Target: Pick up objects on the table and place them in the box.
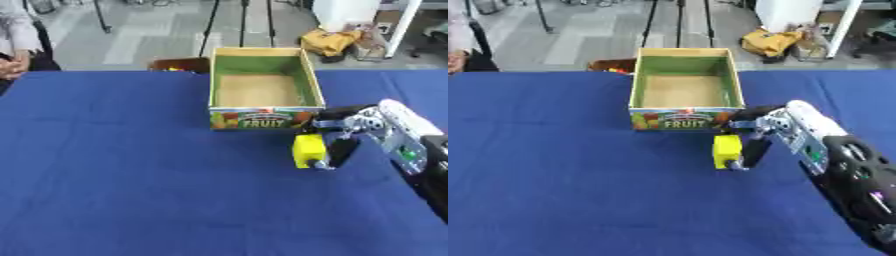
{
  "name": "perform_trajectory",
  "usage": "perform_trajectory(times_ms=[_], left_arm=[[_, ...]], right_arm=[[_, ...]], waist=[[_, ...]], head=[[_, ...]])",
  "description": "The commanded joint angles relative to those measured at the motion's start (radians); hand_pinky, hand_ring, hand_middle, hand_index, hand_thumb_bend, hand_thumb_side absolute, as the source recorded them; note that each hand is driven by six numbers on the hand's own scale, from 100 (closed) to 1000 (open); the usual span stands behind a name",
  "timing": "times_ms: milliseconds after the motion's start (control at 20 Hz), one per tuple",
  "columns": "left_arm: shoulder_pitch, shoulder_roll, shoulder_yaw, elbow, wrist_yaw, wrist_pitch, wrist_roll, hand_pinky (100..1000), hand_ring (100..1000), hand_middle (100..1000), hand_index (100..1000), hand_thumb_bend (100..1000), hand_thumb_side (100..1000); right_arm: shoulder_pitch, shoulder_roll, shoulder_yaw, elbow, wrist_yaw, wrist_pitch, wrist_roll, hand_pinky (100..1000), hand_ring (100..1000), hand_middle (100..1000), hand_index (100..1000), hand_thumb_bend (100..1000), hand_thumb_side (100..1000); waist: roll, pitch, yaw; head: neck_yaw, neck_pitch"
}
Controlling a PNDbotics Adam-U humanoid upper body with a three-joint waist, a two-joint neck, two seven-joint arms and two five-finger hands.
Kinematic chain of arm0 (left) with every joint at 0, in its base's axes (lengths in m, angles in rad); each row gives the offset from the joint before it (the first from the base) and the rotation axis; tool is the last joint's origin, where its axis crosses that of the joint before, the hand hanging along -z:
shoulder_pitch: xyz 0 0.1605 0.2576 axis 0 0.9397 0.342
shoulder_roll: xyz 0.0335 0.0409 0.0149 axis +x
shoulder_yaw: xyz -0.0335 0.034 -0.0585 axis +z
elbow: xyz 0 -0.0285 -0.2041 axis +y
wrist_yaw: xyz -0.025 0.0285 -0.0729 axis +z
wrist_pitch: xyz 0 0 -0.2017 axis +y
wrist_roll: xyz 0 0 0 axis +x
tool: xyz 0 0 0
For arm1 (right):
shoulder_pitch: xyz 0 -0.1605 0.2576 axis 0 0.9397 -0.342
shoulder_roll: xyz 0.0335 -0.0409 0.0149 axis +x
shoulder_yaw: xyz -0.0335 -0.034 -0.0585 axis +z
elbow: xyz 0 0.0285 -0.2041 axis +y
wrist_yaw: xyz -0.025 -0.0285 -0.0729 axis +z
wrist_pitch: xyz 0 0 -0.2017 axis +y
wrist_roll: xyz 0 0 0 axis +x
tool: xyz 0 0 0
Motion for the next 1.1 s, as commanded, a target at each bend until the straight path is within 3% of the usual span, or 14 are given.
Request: perform_trajectory(times_ms=[50, 650, 1100], left_arm=[[-0.013, 0.014, -0.002, -0.018, 0.006, -0.001, -0.005, 604, 739, 876, 977, 100, 1000], [-0.013, 0.018, -0.002, -0.018, 0.008, 0.000, -0.004, 602, 739, 877, 976, 100, 1000], [-0.008, 0.024, 0.000, -0.018, 0.010, 0.001, 0.000, 601, 739, 875, 976, 100, 1000]], right_arm=[[-0.028, -0.015, -0.003, -0.011, 0.007, 0.009, -0.036, 741, 728, 572, 669, 187, 273], [-0.040, -0.026, -0.007, -0.029, -0.022, 0.035, -0.087, 682, 688, 497, 551, 100, 271], [-0.046, -0.072, -0.013, -0.129, -0.111, 0.097, -0.057, 669, 667, 465, 534, 100, 275]], waist=[[0.000, -0.016, 0.002], [-0.004, -0.018, 0.001], [-0.005, -0.031, -0.008]], head=[[-0.003, -0.010], [-0.001, -0.013], [0.003, -0.008]])
